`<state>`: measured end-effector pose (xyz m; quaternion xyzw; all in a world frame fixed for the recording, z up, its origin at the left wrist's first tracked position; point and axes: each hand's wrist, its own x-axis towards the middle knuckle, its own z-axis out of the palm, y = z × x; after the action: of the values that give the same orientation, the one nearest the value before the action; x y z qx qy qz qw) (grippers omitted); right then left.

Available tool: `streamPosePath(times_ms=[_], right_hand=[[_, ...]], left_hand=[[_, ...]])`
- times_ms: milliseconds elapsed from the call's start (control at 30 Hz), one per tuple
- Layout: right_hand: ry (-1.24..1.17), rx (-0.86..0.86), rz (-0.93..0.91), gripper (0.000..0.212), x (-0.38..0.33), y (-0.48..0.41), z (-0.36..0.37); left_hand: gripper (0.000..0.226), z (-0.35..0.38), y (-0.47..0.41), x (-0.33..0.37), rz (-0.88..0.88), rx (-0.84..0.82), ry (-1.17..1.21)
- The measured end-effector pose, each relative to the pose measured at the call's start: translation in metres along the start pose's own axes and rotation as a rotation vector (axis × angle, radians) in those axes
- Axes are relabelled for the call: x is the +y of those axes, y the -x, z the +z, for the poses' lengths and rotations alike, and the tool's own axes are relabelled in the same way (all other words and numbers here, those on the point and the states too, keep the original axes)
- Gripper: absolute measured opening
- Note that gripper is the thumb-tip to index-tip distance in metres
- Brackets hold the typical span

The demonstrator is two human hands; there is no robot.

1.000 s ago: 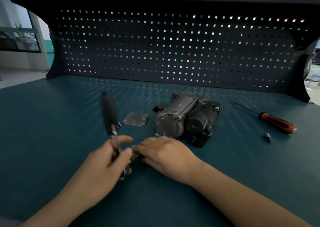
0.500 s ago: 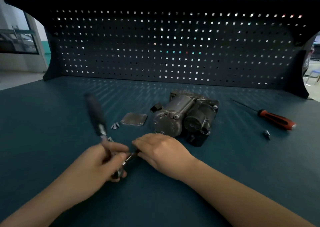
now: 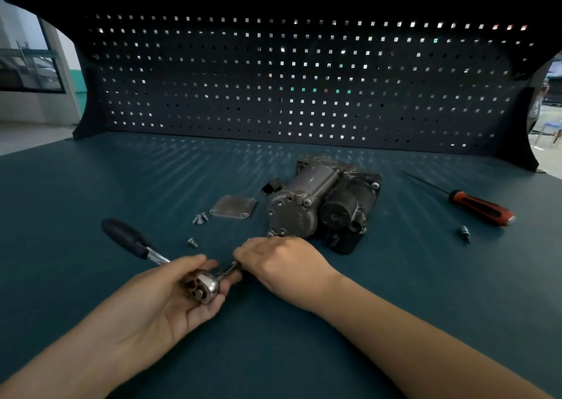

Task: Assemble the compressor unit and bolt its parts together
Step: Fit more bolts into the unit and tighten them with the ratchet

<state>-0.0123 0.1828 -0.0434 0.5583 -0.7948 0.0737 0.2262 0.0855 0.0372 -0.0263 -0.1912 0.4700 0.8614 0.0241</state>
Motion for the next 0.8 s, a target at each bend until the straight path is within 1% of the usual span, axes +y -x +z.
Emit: streamPosePath(times_ms=[67, 100, 167, 200, 233, 300, 333, 367, 400, 433, 467, 500, 533, 567, 633, 667, 700, 733, 767, 800], right_hand=[[0.029, -0.031, 0.015, 0.012, 0.001, -0.002, 0.002], [0.029, -0.048, 0.030, 0.020, 0.003, -0.003, 0.005], [-0.027, -0.081, 0.061, 0.033, 0.006, -0.001, 0.009], [-0.050, -0.078, 0.073, 0.035, 0.007, -0.001, 0.010], [-0.065, -0.064, 0.081, 0.036, 0.008, -0.001, 0.010], [-0.067, -0.019, 0.080, 0.032, 0.008, 0.000, 0.008], [-0.079, 0.019, 0.077, 0.031, 0.008, 0.000, 0.006], [-0.103, 0.051, 0.079, 0.033, 0.007, 0.001, 0.004], [-0.103, 0.077, 0.075, 0.037, 0.008, 0.002, 0.001], [-0.068, 0.144, 0.067, 0.036, 0.009, 0.003, -0.003], [-0.019, 0.248, 0.071, 0.033, 0.013, 0.004, -0.007], [0.023, 0.361, 0.097, 0.030, 0.017, 0.007, -0.013], [0.061, 0.466, 0.146, 0.030, 0.022, 0.010, -0.018], [0.095, 0.559, 0.208, 0.029, 0.029, 0.013, -0.023], [0.135, 0.690, 0.374, 0.026, 0.041, 0.024, -0.032], [0.134, 0.727, 0.466, 0.026, 0.048, 0.029, -0.034], [0.109, 0.744, 0.558, 0.026, 0.054, 0.034, -0.036], [0.068, 0.744, 0.646, 0.026, 0.059, 0.038, -0.037], [0.021, 0.728, 0.721, 0.027, 0.064, 0.041, -0.038], [-0.017, 0.705, 0.774, 0.028, 0.067, 0.043, -0.037]], left_hand=[[0.032, 0.000, 0.001, 0.001, 0.033, 0.000, -0.088], [0.034, 0.000, 0.002, 0.000, 0.064, 0.025, -0.153], [0.027, 0.000, 0.003, 0.001, 0.110, 0.054, -0.289], [0.025, 0.001, 0.005, 0.002, 0.151, 0.055, -0.406], [0.025, 0.001, 0.005, 0.003, 0.236, 0.043, -0.613], [0.024, -0.003, 0.001, 0.003, 0.525, -0.021, -1.188], [0.018, -0.001, 0.002, 0.002, 0.640, -0.064, -1.474], [0.012, 0.000, 0.003, 0.000, 0.724, -0.092, -1.686], [0.009, 0.002, 0.003, -0.002, 0.781, -0.111, -1.800], [0.010, 0.003, 0.002, -0.003, 0.812, -0.127, -1.844], [0.014, 0.002, 0.000, -0.002, 0.812, -0.120, -1.823], [0.019, 0.001, -0.003, 0.001, 0.780, -0.095, -1.716], [0.021, 0.000, -0.006, 0.004, 0.723, -0.061, -1.545], [0.024, 0.000, -0.011, 0.005, 0.620, -0.016, -1.305], [0.029, 0.002, -0.016, 0.006, 0.266, 0.066, -0.690], [0.024, 0.005, -0.019, 0.004, 0.093, 0.062, -0.386], [0.022, 0.007, -0.019, 0.004, -0.041, 0.038, -0.117], [0.020, 0.008, -0.017, 0.004, -0.127, 0.008, 0.091], [0.017, 0.008, -0.014, 0.007, -0.152, -0.022, 0.198], [0.013, 0.010, -0.012, 0.009, -0.147, -0.036, 0.218]])
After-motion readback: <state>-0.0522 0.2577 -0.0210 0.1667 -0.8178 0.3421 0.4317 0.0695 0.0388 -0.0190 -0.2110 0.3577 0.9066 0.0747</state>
